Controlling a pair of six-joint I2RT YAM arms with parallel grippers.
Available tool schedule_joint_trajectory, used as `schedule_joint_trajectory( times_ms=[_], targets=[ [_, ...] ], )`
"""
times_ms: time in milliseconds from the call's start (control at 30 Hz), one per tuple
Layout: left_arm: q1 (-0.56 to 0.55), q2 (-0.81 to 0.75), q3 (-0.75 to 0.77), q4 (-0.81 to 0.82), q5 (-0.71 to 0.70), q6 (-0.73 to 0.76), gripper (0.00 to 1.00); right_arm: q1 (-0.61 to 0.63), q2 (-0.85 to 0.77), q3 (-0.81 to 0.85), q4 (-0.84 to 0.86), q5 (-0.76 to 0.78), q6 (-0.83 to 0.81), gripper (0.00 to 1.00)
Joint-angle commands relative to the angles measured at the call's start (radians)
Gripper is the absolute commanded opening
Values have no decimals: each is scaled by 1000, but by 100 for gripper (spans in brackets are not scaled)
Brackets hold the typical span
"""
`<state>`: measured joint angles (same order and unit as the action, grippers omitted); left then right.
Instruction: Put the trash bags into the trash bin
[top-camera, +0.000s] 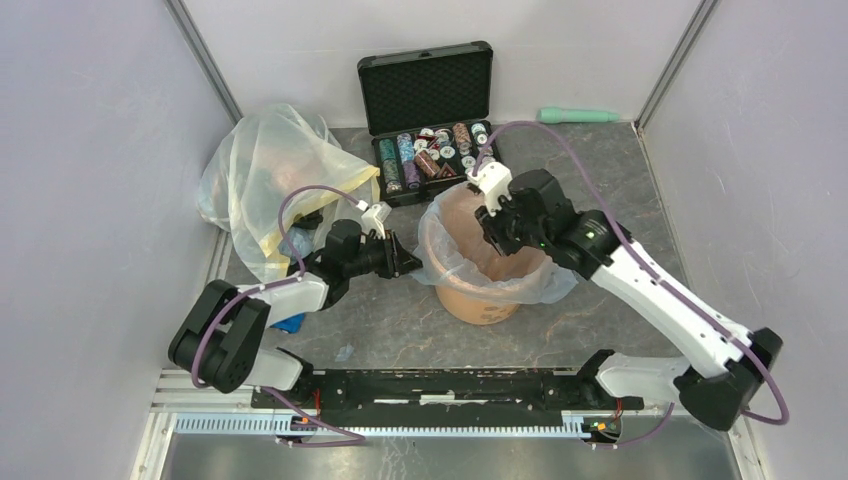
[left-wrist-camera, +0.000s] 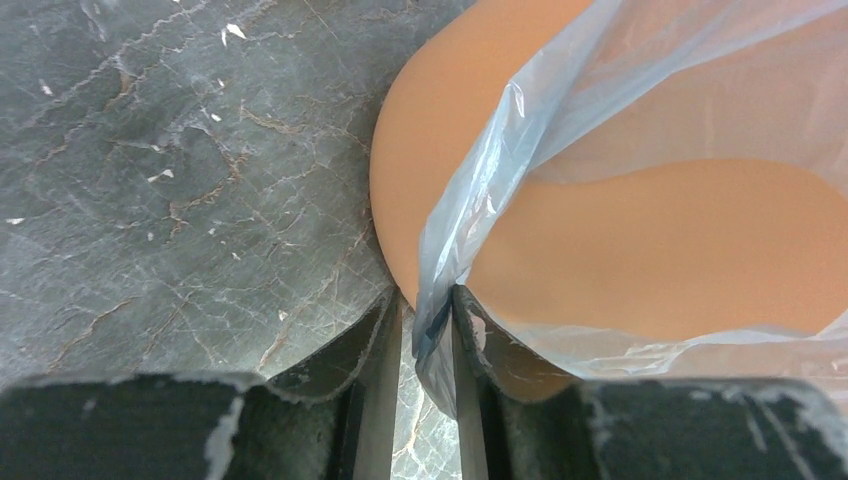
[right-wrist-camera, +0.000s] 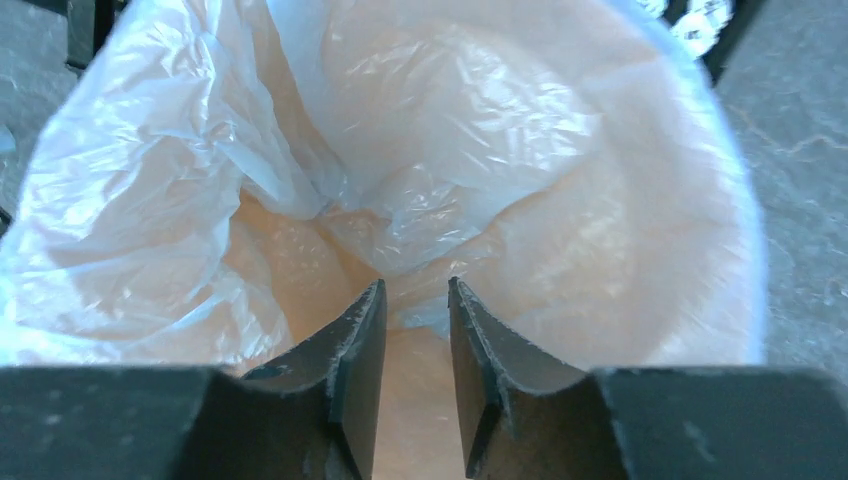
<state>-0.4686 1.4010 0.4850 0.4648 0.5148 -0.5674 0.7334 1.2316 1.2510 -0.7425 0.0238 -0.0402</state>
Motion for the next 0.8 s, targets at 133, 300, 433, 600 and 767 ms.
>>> schedule_joint_trajectory(
  times_ms=[133,300,433,600,767],
  targets=[
    [-4,-166,-36,-9,-140,9,37,5,-134,88,-53,190,28,62],
    [-4,-243,-63,-24,-198,21,40,-10,-123,134,-104,320,33,85],
    [-5,-328,-96,-40,-265,32,44,-76,-81,123,-111,298,18,87],
    [-5,-400,-126,-44,-311,37,46,-226,-43,86,-70,183,-26,85],
    [-4,-397,-123,-46,-310,37,47,-277,8,75,-45,83,-38,76]
  ],
)
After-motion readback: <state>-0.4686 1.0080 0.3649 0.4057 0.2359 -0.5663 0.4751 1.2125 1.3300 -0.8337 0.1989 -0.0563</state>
